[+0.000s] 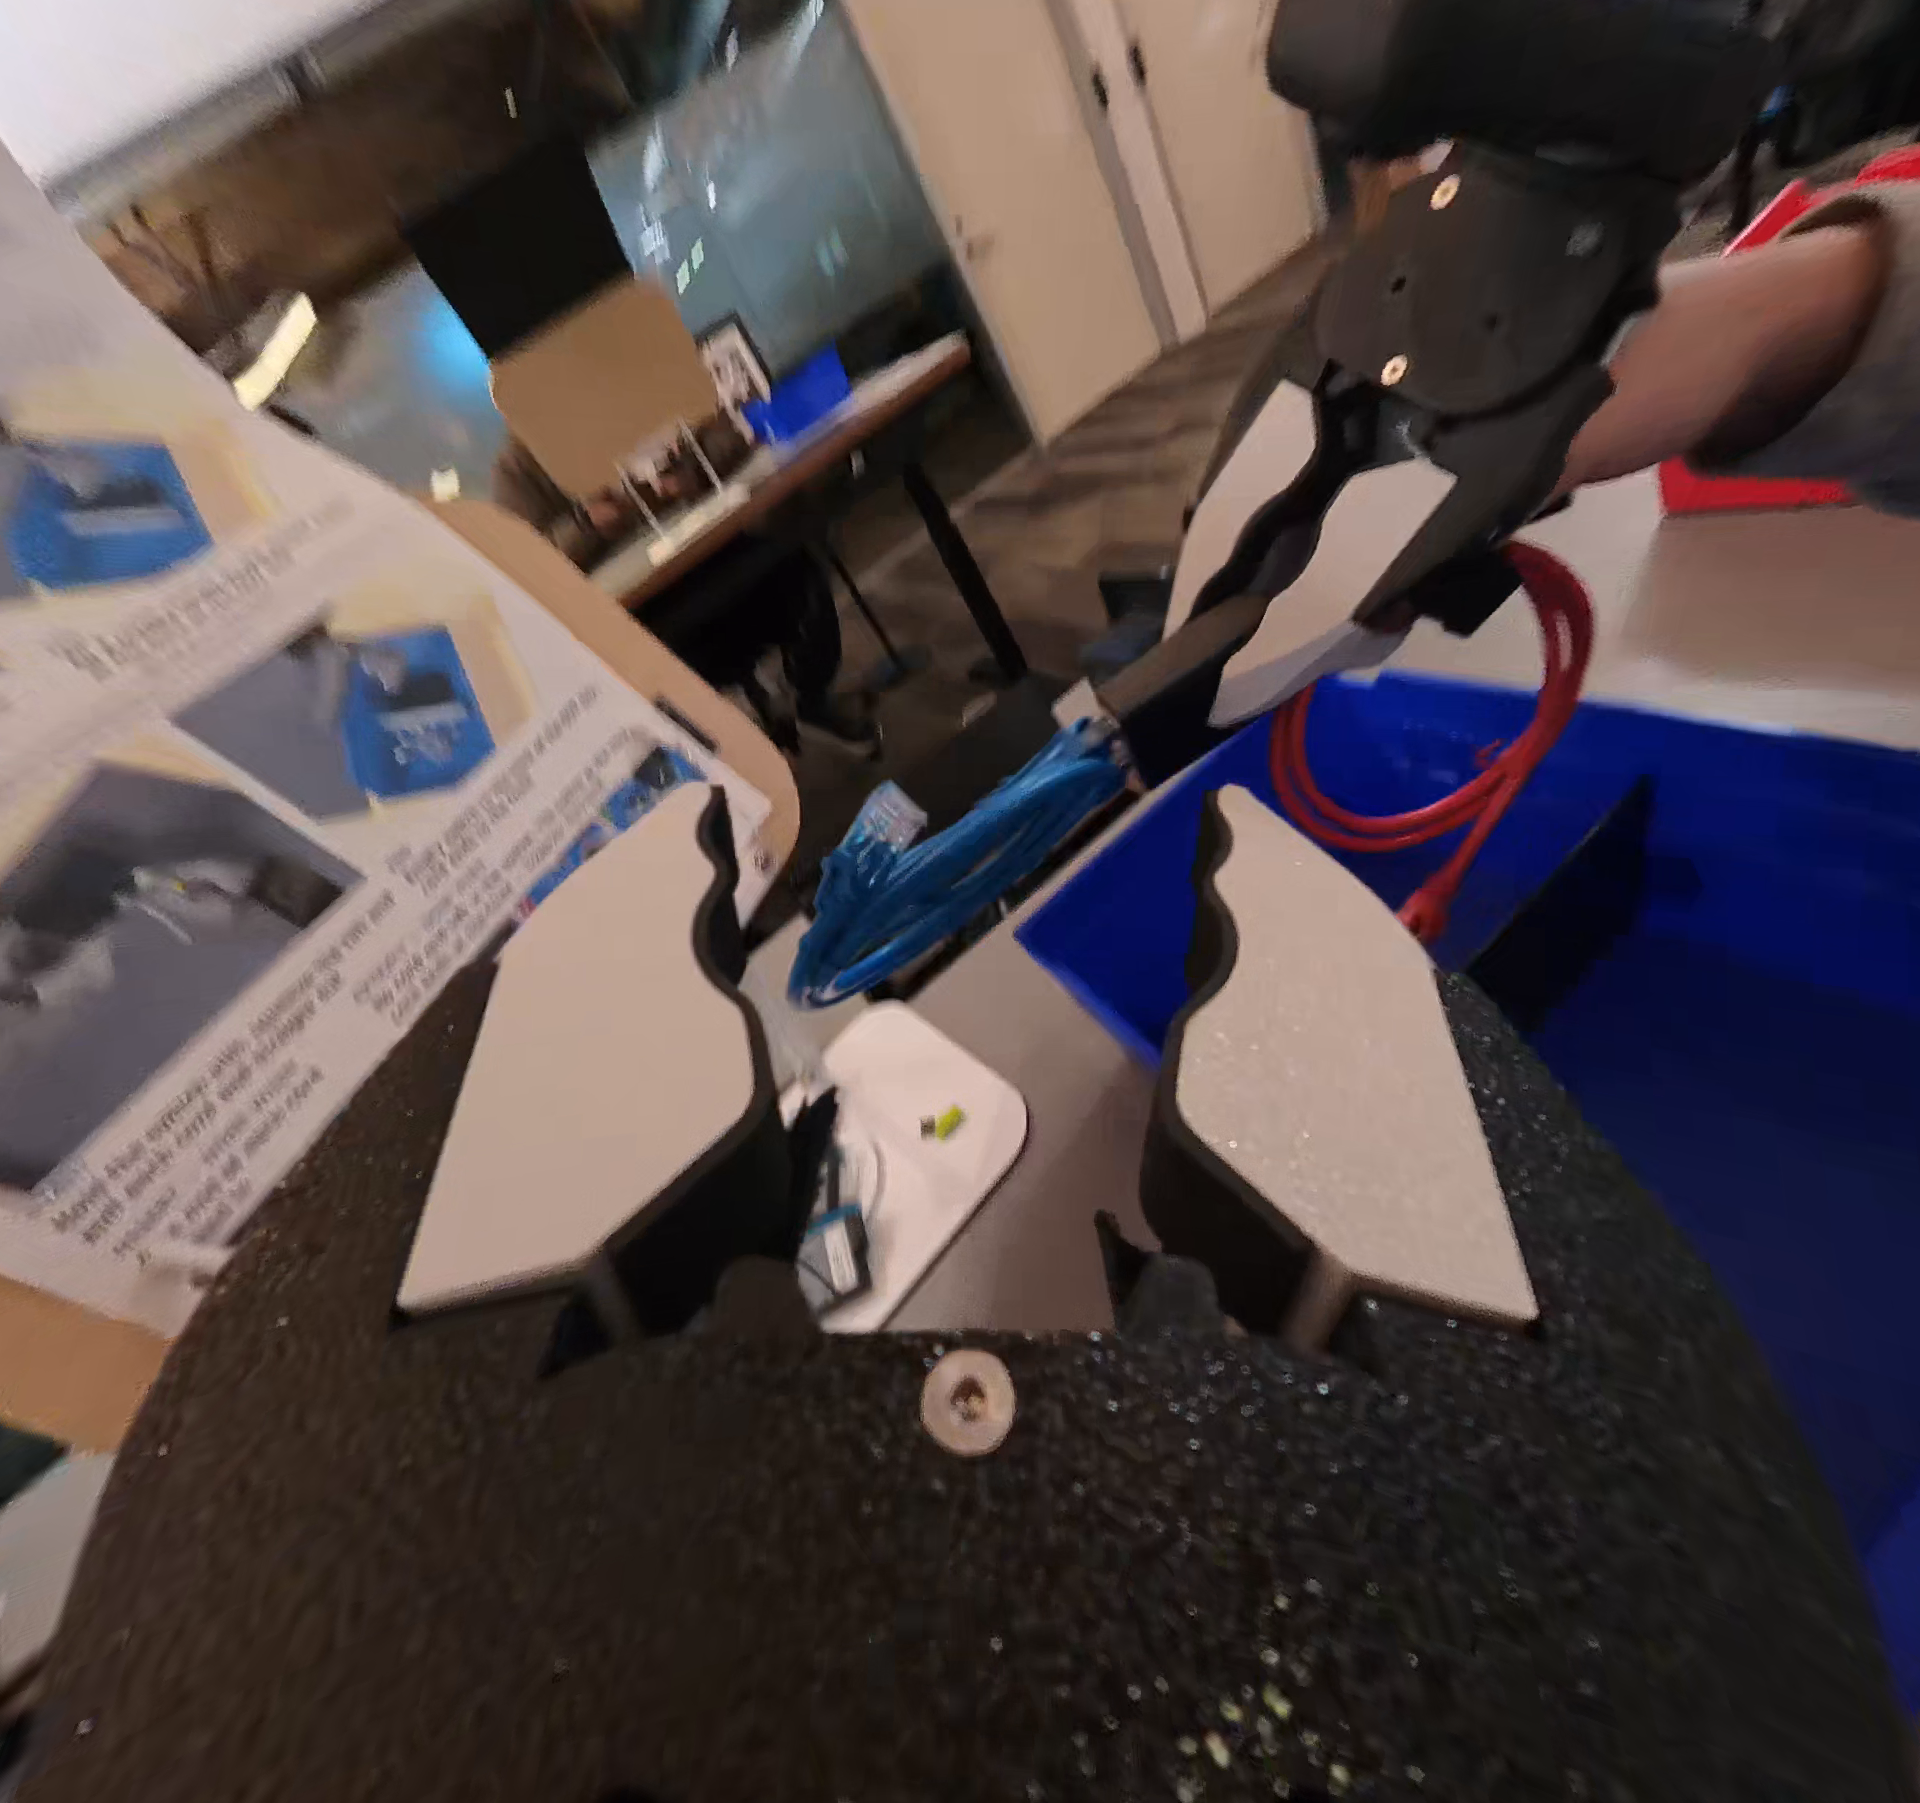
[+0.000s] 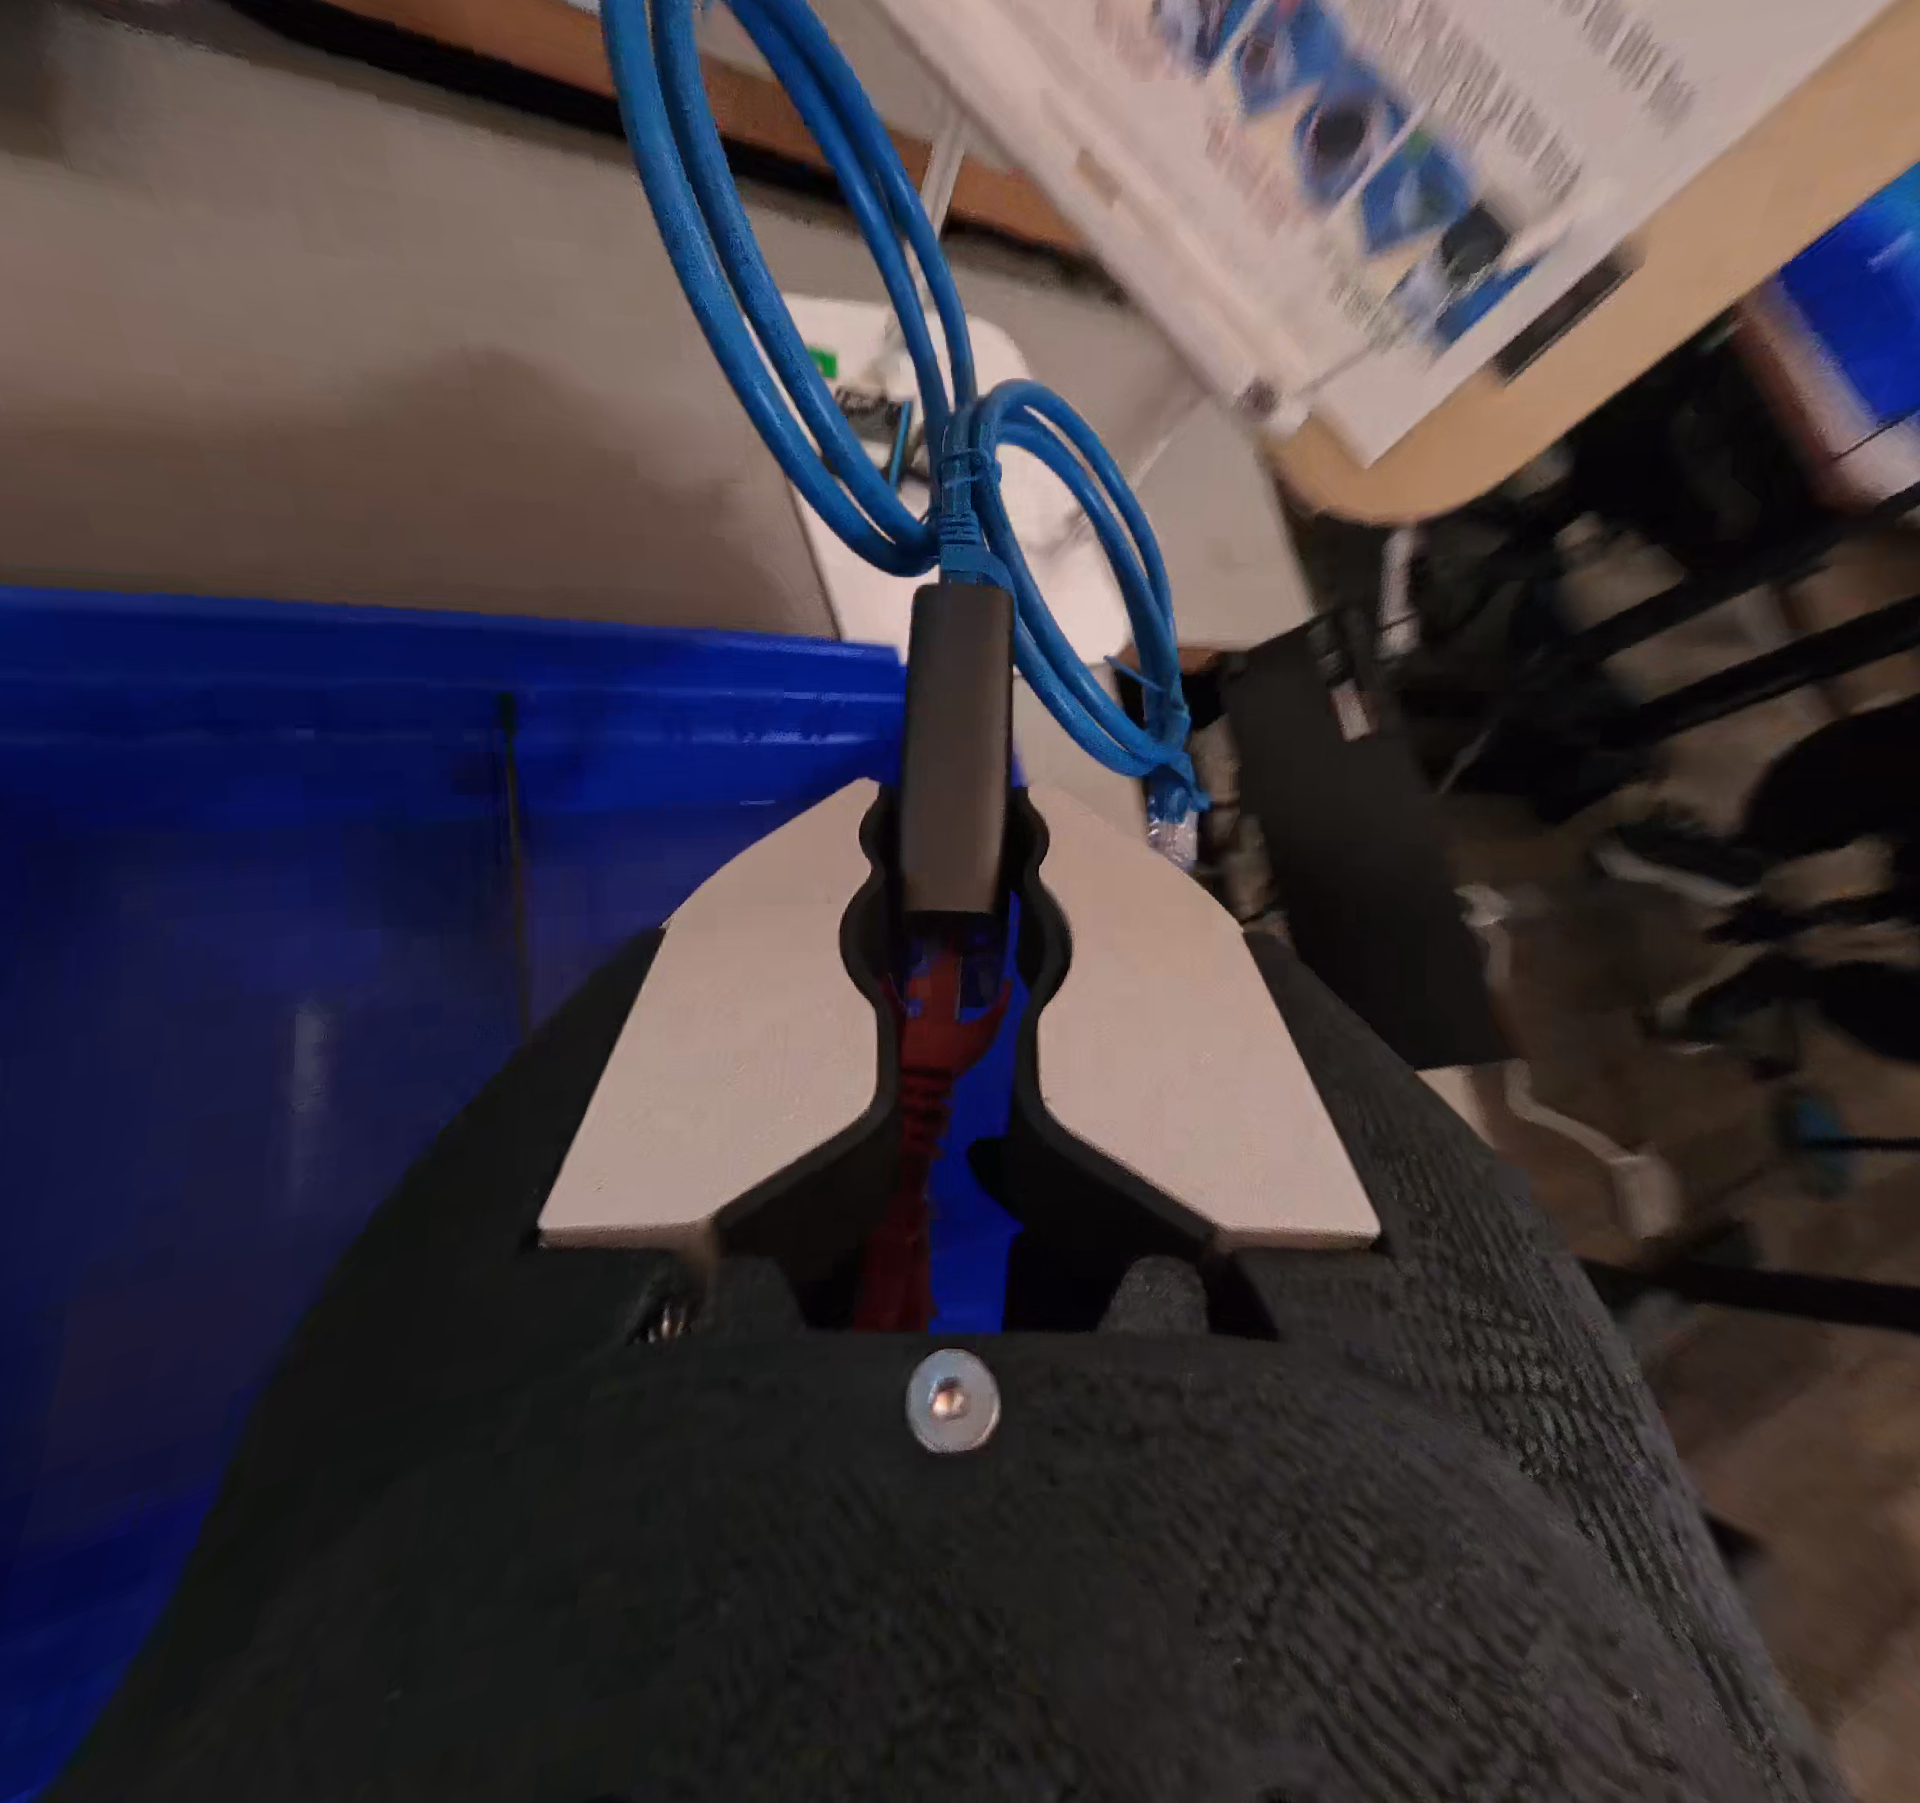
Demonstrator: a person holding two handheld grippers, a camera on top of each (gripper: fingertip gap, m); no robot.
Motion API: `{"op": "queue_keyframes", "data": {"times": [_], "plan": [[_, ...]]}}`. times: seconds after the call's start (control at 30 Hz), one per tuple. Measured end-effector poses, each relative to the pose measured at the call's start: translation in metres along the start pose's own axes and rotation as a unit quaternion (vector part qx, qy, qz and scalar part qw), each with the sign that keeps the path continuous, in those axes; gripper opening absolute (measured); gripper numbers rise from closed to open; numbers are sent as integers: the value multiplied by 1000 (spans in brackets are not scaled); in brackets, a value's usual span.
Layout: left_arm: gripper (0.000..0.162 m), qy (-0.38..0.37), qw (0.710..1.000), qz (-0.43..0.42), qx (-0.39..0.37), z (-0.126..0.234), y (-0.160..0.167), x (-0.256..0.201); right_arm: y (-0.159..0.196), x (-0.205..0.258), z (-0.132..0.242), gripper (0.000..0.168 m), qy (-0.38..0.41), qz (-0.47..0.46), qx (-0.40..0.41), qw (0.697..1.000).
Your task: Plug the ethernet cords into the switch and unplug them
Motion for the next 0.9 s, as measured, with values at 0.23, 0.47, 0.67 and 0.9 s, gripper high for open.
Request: {"op": "queue_keyframes", "data": {"times": [0.23, 0.47, 0.67, 0.9], "plan": [[43, -58, 973, -181, -134, 11, -49, -44, -52, 24, 70, 19, 247, 330, 1, 911], [78, -62, 938, -333, -78, -27, -54, -100, -50, 64, 89, 19, 299, 496, 49, 814], [69, -102, 887, -447, -63, -56, -43, -124, -48, 82, 101, 19, 305, 505, 27, 807], [23, -143, 847, -506, -79, -64, -38, -129, -37, 92, 107, 19, 314, 516, -9, 797]]}}
Point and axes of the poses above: each gripper's, where its closed fingertips meet, z back along the fingers, y out of its underside, x = y × z across the jaws, the point moved 6 cm from there along z, back along the fingers, and after that the axes turned 5 degrees about z, right-handed, at the moved point
